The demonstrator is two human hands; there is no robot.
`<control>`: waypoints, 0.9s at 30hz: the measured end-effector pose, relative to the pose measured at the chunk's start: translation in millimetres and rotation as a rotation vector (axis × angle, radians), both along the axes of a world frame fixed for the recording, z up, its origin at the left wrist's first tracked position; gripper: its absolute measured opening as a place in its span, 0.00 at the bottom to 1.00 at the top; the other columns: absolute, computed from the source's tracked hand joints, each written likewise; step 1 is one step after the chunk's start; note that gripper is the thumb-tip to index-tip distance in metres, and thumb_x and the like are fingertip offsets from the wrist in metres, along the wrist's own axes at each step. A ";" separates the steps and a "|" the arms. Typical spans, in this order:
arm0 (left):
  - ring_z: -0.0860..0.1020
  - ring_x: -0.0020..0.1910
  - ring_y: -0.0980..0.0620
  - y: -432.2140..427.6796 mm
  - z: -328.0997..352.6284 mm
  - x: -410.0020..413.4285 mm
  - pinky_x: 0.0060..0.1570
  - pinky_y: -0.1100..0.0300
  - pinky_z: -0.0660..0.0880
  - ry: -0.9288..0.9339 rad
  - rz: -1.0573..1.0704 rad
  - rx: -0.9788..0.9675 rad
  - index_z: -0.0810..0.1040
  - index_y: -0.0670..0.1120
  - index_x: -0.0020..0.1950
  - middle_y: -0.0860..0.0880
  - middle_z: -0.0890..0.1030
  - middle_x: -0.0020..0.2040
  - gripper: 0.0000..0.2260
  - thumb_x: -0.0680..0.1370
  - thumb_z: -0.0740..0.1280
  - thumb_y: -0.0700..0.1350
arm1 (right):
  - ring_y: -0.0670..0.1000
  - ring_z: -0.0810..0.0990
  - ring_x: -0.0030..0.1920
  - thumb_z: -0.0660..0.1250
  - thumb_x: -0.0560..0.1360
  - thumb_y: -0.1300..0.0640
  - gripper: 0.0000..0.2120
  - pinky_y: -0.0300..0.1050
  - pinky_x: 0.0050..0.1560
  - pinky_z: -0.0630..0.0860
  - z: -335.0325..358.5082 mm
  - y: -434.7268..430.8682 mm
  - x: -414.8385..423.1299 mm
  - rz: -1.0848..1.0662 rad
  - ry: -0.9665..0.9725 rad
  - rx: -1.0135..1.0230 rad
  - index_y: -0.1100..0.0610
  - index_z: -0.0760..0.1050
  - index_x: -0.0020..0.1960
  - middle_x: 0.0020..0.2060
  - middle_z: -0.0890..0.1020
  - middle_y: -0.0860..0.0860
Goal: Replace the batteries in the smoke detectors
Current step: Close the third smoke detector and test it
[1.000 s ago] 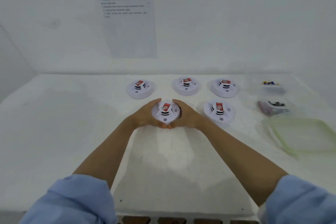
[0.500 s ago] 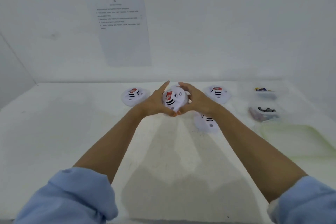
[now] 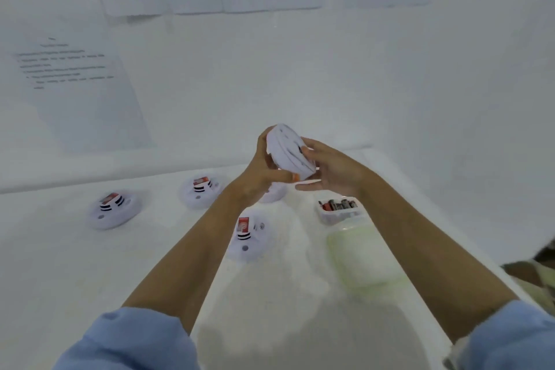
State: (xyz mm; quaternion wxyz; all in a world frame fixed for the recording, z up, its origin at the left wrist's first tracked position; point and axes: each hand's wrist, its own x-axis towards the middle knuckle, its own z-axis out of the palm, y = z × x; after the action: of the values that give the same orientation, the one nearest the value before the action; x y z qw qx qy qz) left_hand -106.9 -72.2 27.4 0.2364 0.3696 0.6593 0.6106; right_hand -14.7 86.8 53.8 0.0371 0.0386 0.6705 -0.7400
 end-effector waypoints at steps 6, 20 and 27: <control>0.68 0.65 0.58 56.9 -15.7 28.6 0.59 0.65 0.72 0.143 0.138 0.042 0.54 0.54 0.73 0.53 0.68 0.67 0.49 0.60 0.79 0.35 | 0.58 0.79 0.52 0.65 0.75 0.60 0.19 0.54 0.45 0.81 -9.3 70.0 12.5 -0.080 0.054 0.063 0.50 0.65 0.63 0.58 0.76 0.56; 0.72 0.60 0.60 86.4 -27.8 48.2 0.53 0.62 0.76 0.318 0.279 0.052 0.60 0.48 0.69 0.55 0.71 0.62 0.48 0.54 0.79 0.44 | 0.54 0.75 0.57 0.69 0.73 0.58 0.25 0.47 0.51 0.79 -20.4 95.2 14.3 0.006 0.158 0.345 0.47 0.64 0.66 0.61 0.72 0.54; 0.72 0.57 0.70 80.2 -17.5 43.7 0.50 0.73 0.72 0.345 0.327 0.023 0.62 0.49 0.66 0.58 0.71 0.60 0.45 0.53 0.79 0.43 | 0.47 0.66 0.56 0.76 0.64 0.61 0.34 0.36 0.55 0.67 -1.3 85.7 6.7 0.054 0.528 0.988 0.55 0.67 0.66 0.54 0.66 0.46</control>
State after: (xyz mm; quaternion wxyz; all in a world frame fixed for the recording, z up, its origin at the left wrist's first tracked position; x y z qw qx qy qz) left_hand -63.1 8.0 9.9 0.0140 0.3595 0.7339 0.5762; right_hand -8.0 172.6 52.4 -0.1355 -0.1524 0.9249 -0.3210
